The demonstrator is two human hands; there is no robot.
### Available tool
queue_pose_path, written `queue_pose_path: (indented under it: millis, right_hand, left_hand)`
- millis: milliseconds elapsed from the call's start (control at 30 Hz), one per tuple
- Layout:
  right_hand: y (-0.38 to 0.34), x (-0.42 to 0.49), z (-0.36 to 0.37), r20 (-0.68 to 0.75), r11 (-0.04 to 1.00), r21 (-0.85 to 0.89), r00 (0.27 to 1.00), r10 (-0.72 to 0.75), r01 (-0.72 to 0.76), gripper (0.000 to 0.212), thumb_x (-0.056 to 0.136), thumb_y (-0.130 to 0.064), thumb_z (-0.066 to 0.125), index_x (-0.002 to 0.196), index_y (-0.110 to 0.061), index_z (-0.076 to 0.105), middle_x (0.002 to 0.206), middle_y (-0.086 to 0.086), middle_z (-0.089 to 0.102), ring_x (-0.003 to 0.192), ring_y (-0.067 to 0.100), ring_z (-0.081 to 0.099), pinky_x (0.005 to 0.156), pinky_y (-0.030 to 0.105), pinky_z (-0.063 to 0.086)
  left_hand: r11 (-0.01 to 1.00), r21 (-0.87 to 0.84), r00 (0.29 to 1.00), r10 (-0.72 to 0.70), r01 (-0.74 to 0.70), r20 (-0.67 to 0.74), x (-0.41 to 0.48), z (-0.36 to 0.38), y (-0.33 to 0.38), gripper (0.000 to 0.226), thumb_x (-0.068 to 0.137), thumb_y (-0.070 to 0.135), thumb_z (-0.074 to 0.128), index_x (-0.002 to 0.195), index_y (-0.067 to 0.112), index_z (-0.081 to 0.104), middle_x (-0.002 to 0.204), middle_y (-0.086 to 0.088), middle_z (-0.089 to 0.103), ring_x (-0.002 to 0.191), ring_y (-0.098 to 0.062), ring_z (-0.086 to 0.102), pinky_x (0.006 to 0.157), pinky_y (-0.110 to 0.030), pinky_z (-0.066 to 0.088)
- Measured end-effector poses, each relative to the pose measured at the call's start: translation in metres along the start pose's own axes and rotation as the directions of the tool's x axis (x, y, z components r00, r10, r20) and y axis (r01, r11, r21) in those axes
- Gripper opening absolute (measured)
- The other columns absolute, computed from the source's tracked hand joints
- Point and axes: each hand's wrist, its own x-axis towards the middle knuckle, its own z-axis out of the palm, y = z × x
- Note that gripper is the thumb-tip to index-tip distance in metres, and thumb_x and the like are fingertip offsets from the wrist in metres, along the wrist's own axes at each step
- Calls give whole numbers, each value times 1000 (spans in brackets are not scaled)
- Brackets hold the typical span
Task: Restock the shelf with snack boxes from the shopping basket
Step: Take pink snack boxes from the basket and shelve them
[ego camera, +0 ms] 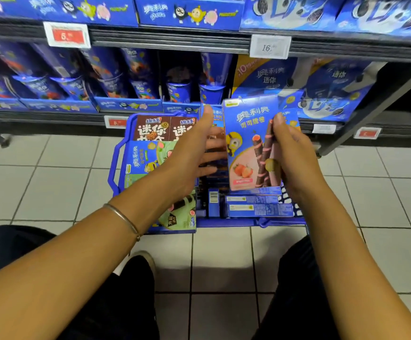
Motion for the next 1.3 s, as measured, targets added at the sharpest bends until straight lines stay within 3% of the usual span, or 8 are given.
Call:
queue_pose_path:
  millis: [233, 333, 467, 633, 733, 867, 1100, 1300]
  right_hand:
    - [8, 6, 19, 126, 998, -56, 992, 7, 0, 36, 92, -62, 57, 74, -35, 72, 92, 7, 77, 87, 27, 75, 76, 42, 59]
    - [9, 6, 13, 161, 984, -175, 987, -8, 36, 51, 91, -67, 53, 96, -22, 75, 110, 15, 74, 100, 35, 72, 93, 53, 57]
    - [23, 3, -8, 129, 974, -200, 983, 130, -102, 58, 95, -70, 41, 101, -23, 74, 99, 1, 78, 93, 20, 74, 81, 38, 57]
    - [71, -6, -40, 275, 608, -793, 910, 309, 34, 39, 95, -62, 55, 99, -25, 67, 98, -3, 72, 96, 15, 67, 84, 35, 53]
    - [80, -11, -44, 317, 536, -844, 822, 472, 18, 43, 89, -72, 54, 103, -34, 69, 105, -11, 71, 105, 16, 66, 99, 38, 51]
    - [87, -14, -41, 319, 341, -927, 800, 509, 153, 70, 75, -93, 39, 124, -47, 61, 123, -17, 64, 116, 15, 58, 98, 36, 47]
    - [90, -13, -47, 365, 346, -914, 799, 478, 210, 63, 74, -81, 64, 126, -46, 60, 122, -20, 64, 108, 9, 59, 94, 31, 51]
    - [96, -16, -51, 323, 361, -915, 862, 391, 179, 65, 68, -83, 67, 121, -45, 65, 115, -21, 67, 102, 9, 62, 84, 29, 51]
  left_hand:
    - [993, -112, 998, 40, -33, 58, 0, -1, -10, 39, 106, 52, 53, 103, 14, 62, 120, -8, 71, 124, -44, 65, 108, -65, 50]
    - [995, -100, 999, 30, -29, 14, -1, -8, -12, 50, 106, 54, 51, 134, 14, 63, 134, -12, 70, 124, -41, 67, 107, -65, 51]
    - [994, -110, 1000, 13, -14, -4, -3, -12, -9, 55, 105, 58, 51, 145, 21, 58, 140, -10, 67, 122, -37, 69, 106, -62, 53]
    - [989, -147, 999, 17, -22, -33, -1, -14, -10, 60, 105, 58, 51, 153, 23, 50, 144, -5, 65, 119, -37, 70, 103, -62, 55]
    - [989, -146, 998, 19, -28, -62, 3, -13, -13, 60, 105, 57, 53, 151, 19, 52, 151, -4, 59, 127, -35, 65, 107, -60, 53]
    - [973, -230, 999, -1, -8, -39, 3, -9, -10, 51, 104, 54, 57, 139, 18, 62, 132, -4, 69, 108, -34, 73, 102, -60, 56]
    - [971, -238, 999, 18, -26, -36, -1, -5, -4, 47, 104, 54, 56, 132, 18, 67, 127, -7, 74, 98, -31, 75, 99, -56, 59]
    - [974, -217, 990, 40, -70, -137, -9, 1, -3, 69, 105, 52, 57, 151, 1, 46, 150, -17, 51, 73, -18, 73, 58, -28, 56]
